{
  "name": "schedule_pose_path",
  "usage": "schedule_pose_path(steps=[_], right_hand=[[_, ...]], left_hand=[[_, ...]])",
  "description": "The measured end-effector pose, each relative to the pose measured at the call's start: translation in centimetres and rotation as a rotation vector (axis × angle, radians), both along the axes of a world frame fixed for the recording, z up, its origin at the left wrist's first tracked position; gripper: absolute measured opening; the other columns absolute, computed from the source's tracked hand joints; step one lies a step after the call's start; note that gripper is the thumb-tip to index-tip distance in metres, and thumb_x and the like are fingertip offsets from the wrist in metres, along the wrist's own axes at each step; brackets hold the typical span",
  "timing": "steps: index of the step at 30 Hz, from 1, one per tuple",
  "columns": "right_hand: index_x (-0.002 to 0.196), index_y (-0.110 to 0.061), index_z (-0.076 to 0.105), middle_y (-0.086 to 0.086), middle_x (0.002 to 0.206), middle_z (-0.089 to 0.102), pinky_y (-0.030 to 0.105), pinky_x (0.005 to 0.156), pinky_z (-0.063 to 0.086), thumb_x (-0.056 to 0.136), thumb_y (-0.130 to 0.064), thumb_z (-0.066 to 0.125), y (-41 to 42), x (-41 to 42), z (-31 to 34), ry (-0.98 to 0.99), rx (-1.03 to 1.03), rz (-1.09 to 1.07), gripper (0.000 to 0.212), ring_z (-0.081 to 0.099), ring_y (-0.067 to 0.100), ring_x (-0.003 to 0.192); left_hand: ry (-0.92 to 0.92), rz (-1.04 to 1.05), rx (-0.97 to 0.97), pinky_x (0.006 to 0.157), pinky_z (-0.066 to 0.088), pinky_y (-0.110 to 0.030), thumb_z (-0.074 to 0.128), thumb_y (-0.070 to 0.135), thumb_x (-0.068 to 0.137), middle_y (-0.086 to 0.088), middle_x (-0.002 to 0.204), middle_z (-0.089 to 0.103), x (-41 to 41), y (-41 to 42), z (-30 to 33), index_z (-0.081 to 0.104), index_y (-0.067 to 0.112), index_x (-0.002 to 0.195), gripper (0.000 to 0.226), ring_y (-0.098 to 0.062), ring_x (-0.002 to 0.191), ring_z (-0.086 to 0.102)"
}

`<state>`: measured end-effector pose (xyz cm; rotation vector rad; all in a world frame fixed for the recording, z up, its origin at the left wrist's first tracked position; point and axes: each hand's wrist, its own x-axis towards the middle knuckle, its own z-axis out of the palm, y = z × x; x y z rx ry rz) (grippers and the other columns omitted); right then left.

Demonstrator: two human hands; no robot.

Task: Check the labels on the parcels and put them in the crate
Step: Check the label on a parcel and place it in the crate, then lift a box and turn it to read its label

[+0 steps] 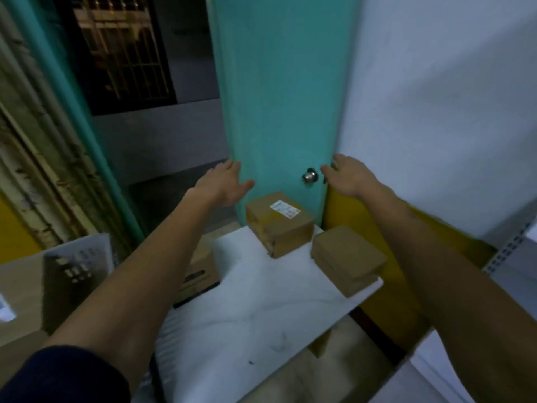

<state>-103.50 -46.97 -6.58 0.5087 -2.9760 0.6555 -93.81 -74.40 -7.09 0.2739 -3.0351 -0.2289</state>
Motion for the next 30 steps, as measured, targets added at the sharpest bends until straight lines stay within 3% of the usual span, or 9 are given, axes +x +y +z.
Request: schedule_pose_path(steps=[5, 8, 21, 30], right_hand=[[0.152, -0.004, 0.037, 0.02, 0.157, 0.041, 0.042, 0.114, 0.032, 0.107, -0.044, 0.04, 3.8, -2.2, -1.1, -0.008, -0.021, -0.084, 0.061, 0.038, 0.037, 0.143], [0.157, -0.005, 0.029, 0.018, 0.162, 0.034, 0.042, 0.118, 0.028, 0.107, -0.048, 0.038, 5.2, -4.0, -1.2, -0.011, 0.018, -0.128, 0.067, 0.032, 0.035, 0.148], [0.159, -0.007, 0.024, 0.016, 0.163, 0.031, 0.05, 0.118, 0.028, 0.107, -0.047, 0.037, 8.0, -12.2, -3.4, -0.05, 0.077, -0.297, 0.066, 0.026, 0.034, 0.15], [0.159, -0.008, 0.023, 0.016, 0.163, 0.03, 0.051, 0.118, 0.031, 0.107, -0.049, 0.037, 10.8, -16.9, -9.0, -0.17, 0.05, -0.342, 0.067, 0.028, 0.036, 0.149]], left_hand=[[-0.029, -0.092, -0.006, 0.126, 0.016, -0.044, 0.037, 0.062, 0.103, -0.012, 0.17, 0.014, -5.7, 2.7, -1.1, 0.016, 0.011, 0.162, 0.082, -0.029, 0.156, 0.016], [-0.003, -0.135, 0.015, 0.127, 0.013, -0.042, 0.035, 0.064, 0.102, -0.013, 0.171, 0.01, -9.2, 3.6, -1.4, 0.013, 0.009, 0.163, 0.084, -0.028, 0.157, 0.013], [-0.049, -0.298, 0.121, 0.125, 0.015, -0.046, 0.035, 0.063, 0.103, -0.013, 0.171, 0.007, -21.8, 7.7, -3.8, 0.011, 0.011, 0.163, 0.083, -0.029, 0.157, 0.011], [-0.156, -0.326, 0.2, 0.123, 0.018, -0.049, 0.036, 0.061, 0.103, -0.01, 0.172, 0.006, -26.7, 11.3, -9.0, 0.008, 0.011, 0.163, 0.083, -0.029, 0.157, 0.012]])
